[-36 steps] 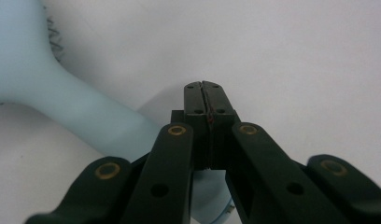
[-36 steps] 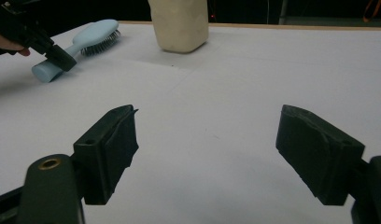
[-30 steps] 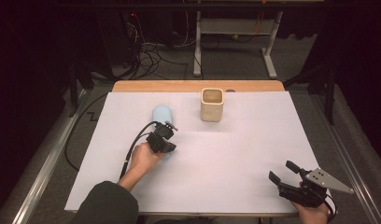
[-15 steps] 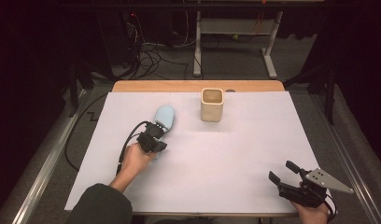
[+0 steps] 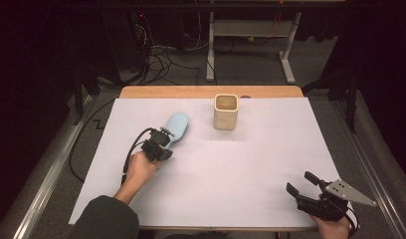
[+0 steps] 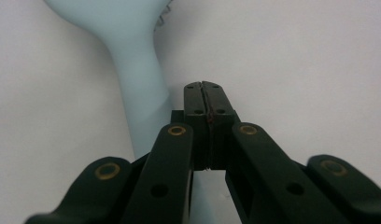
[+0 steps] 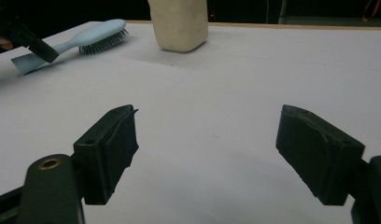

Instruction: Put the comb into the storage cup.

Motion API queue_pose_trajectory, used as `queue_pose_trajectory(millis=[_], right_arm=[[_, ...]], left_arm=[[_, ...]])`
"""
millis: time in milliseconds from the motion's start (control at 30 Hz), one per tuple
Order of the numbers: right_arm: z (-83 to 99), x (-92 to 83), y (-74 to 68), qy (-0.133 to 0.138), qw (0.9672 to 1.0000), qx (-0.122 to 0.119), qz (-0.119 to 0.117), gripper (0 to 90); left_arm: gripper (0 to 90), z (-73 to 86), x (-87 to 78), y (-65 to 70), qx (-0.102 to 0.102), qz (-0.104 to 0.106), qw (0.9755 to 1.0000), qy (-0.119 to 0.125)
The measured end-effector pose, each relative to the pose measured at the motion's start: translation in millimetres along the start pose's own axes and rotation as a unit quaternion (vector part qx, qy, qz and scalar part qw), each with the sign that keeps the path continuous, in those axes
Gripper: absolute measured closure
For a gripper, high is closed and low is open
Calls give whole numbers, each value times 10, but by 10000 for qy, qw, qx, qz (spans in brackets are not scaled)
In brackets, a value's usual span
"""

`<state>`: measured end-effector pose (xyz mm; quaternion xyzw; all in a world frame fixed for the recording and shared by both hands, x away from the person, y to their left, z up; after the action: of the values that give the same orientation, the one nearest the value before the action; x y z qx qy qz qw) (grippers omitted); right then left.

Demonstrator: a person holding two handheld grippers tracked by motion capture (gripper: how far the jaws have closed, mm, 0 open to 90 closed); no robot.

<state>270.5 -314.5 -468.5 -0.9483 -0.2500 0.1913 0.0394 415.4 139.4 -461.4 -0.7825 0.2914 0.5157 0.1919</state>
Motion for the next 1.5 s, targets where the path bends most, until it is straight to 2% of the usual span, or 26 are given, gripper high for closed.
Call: queue_pose_trajectory(millis=[167,433,467,633,667,733,800,933,1067,1200,1233,1400,1467,1500], right_arm=[[0,4,0,7,10000,-10,-10,212],[0,5,-3,-10,10000,-12,5,212],[0,6,-6,-14,10000,-17,3,212],[0,5,-6,-3,10000,-21,-3,212],[0,7,-7,-6,10000,-21,-4,213],[0,6,-7,-12,10000,-34,4,213],[1,6,-8,-16,10000,-50,4,214],[1,7,-7,-20,10000,-56,5,214],[1,9,-7,-26,10000,-64,7,214],[3,10,-9,-34,10000,-72,7,214],[3,10,-8,-37,10000,-71,6,214],[3,9,-8,-42,10000,-76,13,215],[3,5,-6,-32,10000,-75,12,215],[3,5,-6,-32,10000,-75,12,215]], left_arm=[[895,11,-2,-27,-36,-12,10000,-10],[871,-19,-89,11,13,-31,9998,200],[842,-33,-126,10,-8,12,9995,317],[762,-41,-183,0,-56,54,9987,498],[704,-42,-190,-6,-84,32,9986,519],[676,-42,-202,-22,-153,-18,9983,554],[587,-42,-210,-45,-217,-78,9980,584],[501,-46,-210,-111,-393,-255,9967,658],[454,-52,-192,-146,-453,-287,9966,630],[423,-66,-142,-186,-529,-290,9968,524],[412,-79,-126,-195,-515,-317,9972,436],[410,-173,-99,-214,-520,-418,9970,393],[410,-195,-32,-220,-497,-488,9973,236],[410,-195,-32,-220,-497,-488,9973,236]])
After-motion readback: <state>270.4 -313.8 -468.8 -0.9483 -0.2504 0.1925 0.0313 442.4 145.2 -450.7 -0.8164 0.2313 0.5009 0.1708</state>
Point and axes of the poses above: each handheld gripper's, and its own axes: x roughly forward along the jaws, z roughly out of its underside, y roughly to its right, the point moved 3 cm from there along x, roughly forward along the jaws, and after that the axes turned 5 degrees about x, right-handed, at the moved point
